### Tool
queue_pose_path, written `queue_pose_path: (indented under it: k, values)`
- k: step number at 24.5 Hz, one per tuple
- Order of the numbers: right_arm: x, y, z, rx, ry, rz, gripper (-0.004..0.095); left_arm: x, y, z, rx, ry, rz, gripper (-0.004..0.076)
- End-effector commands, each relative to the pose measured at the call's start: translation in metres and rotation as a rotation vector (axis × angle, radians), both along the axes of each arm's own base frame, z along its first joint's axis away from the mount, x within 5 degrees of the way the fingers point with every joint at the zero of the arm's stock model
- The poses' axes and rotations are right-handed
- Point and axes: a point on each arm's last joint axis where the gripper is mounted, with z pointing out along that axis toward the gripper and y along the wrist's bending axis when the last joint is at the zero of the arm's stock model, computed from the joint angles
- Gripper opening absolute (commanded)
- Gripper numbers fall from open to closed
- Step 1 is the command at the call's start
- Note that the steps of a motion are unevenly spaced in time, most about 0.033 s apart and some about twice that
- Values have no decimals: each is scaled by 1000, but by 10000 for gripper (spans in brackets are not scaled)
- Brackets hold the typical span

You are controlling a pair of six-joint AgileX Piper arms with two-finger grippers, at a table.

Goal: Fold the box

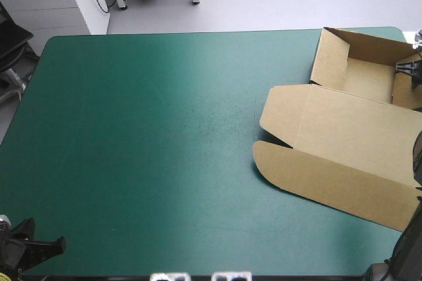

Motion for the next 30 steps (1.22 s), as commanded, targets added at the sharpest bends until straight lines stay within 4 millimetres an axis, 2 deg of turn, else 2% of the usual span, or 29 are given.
queue_pose_path:
  k: [1, 4, 6, 7, 11, 13, 15, 16, 17, 18, 21, 22, 25, 30]
  values:
    - [-14, 2, 43, -66, -72, 5, 581, 4, 0, 11, 7, -60, -2, -8]
    - [-16, 2, 56, -82, -109, -11, 585, 4, 0, 11, 8, -62, -2, -8]
    - [-22, 5, 75, -105, -153, -12, 585, 4, 0, 11, 7, -64, -3, -8]
    - [-30, 9, 93, -122, -191, -13, 585, 4, 0, 11, 7, -64, -3, -8]
    - [-50, 21, 129, -129, -280, -6, 571, 4, 0, 11, 7, -66, -4, -8]
    - [-63, 33, 152, -103, -351, 16, 489, 4, 0, 11, 7, -69, -5, -8]
    - [-83, 56, 184, -51, -464, 125, 228, 5, -1, 12, 6, -84, -10, -8]
    - [-94, 71, 202, -10, -540, 199, 21, 6, -1, 12, 5, -94, -15, -8]
    - [-100, 80, 211, 23, -583, 236, -14, 6, -1, 13, 5, -98, -16, -8]
    - [-110, 93, 225, 70, -645, 285, -6, 6, -1, 12, 4, -96, -15, -8]
    - [-134, 127, 252, 46, -715, 380, -6, 6, -1, 12, 3, -97, -15, -8]
    - [-145, 144, 261, 38, -738, 420, -6, 6, -1, 12, 5, -96, -16, -8]
    - [-162, 172, 270, 46, -758, 496, -6, 7, -2, 12, 11, -99, -21, -8]
    - [-187, 210, 267, -23, -703, 581, -6, 7, -2, 13, 11, -103, -22, -8]
